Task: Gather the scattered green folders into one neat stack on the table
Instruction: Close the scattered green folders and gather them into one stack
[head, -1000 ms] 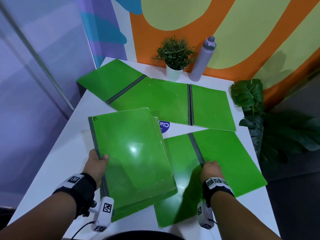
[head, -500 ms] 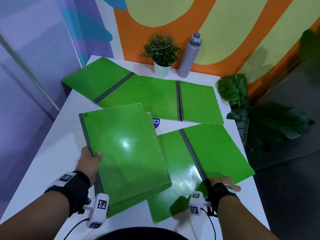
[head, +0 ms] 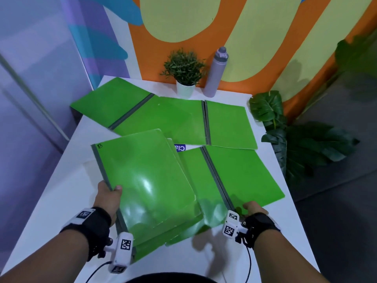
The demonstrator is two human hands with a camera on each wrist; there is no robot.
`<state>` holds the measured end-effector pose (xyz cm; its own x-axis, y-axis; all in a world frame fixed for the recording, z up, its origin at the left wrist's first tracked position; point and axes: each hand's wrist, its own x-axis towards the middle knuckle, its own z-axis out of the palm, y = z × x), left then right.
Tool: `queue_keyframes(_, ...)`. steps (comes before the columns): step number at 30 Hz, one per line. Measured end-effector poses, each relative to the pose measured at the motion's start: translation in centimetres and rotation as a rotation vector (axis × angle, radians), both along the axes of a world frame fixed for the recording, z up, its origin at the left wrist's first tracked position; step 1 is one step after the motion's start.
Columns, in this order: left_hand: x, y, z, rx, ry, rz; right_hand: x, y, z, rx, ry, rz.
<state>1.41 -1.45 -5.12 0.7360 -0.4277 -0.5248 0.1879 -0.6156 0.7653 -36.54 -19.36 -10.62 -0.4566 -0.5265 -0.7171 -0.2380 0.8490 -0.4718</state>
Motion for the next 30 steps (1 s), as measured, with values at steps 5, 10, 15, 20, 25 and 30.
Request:
queue_keyframes(5, -0.1, 0.0, -0.2, -0.007, 0.038, 0.002, 1.6, 0.3, 1.4, -0.236, -0.127, -0.060)
queue_keyframes(10, 0.5, -0.6, 0.8, -0.032, 0.023, 0.016, 3.7, -0.1, 7.5, -0.574, -0.029, -0.104)
queue_keyframes(15, 2.2, -1.5, 2.6, -0.117, 0.056, 0.049, 7.5, 0.1, 17.3, -0.976, -0.222, -0.224)
queue_keyframes(20, 4.1, -2.3, 4.9, -0.216, -0.072, 0.121, 10.7, 1.5, 23.7, -1.150, -0.401, -0.167)
queue_keyframes(25, 3.3, -2.9, 8.4, -0.304, -0.191, 0.162, 13.4, 4.7, 28.1, -1.272, -0.543, -0.022)
queue_keyframes(30, 2.6, -2.6, 7.4, -0.297, -0.096, 0.140, 17.1, 8.6, 26.8, -1.284, -0.552, 0.357)
